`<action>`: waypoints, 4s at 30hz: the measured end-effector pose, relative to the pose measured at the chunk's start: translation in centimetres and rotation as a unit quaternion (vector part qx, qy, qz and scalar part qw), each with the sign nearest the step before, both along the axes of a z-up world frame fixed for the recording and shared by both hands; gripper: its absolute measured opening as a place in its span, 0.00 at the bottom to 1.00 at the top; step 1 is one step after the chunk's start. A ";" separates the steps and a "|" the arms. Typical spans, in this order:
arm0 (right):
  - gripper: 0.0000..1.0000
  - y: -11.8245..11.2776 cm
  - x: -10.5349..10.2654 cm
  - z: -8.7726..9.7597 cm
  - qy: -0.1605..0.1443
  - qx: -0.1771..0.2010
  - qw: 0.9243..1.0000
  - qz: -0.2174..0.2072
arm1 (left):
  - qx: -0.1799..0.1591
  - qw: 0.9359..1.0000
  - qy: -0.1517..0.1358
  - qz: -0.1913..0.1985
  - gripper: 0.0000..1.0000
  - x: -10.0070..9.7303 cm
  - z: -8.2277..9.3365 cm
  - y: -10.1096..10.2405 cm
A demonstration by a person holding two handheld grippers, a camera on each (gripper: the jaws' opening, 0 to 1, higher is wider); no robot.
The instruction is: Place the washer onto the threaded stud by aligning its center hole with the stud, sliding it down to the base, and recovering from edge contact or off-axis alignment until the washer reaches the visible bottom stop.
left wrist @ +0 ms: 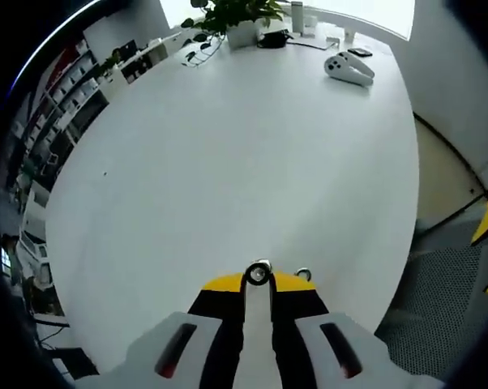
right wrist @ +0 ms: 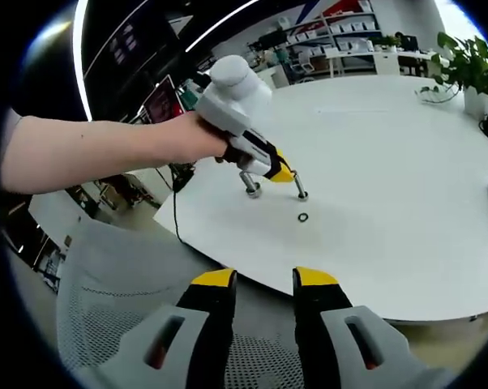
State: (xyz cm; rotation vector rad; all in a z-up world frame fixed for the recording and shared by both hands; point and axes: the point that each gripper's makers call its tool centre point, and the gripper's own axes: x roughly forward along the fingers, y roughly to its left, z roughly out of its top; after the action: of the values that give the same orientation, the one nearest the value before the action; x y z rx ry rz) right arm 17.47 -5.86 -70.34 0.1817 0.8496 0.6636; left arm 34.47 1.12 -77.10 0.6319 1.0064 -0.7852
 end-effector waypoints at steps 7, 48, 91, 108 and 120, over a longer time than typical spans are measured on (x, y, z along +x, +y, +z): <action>0.30 0.0 0.0 0.0 0.000 0.001 1.000 0.001 | 0.005 1.000 0.006 0.000 0.09 0.2 -0.4 -0.1; 0.30 0.2 -0.1 0.1 -0.001 0.005 1.000 0.011 | 0.015 0.998 0.053 0.017 0.15 -0.5 -5.3 -0.4; 0.30 0.3 0.0 0.2 -0.007 0.005 1.000 0.012 | 0.007 0.998 0.060 0.032 0.10 -4.4 -6.5 -1.6; 0.30 0.2 0.1 0.2 -0.007 0.006 1.000 0.006 | 0.035 0.995 0.089 0.007 0.15 -5.8 -6.6 -0.4; 0.30 0.1 0.1 0.2 -0.008 0.006 1.000 0.004 | 0.039 0.996 0.083 0.023 0.09 -5.5 -6.6 -0.2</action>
State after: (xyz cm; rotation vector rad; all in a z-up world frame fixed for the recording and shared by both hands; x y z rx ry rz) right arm 17.58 -5.73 -70.10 0.1833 0.8325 0.6771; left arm 28.96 0.88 -83.73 0.6161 1.2039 -0.7701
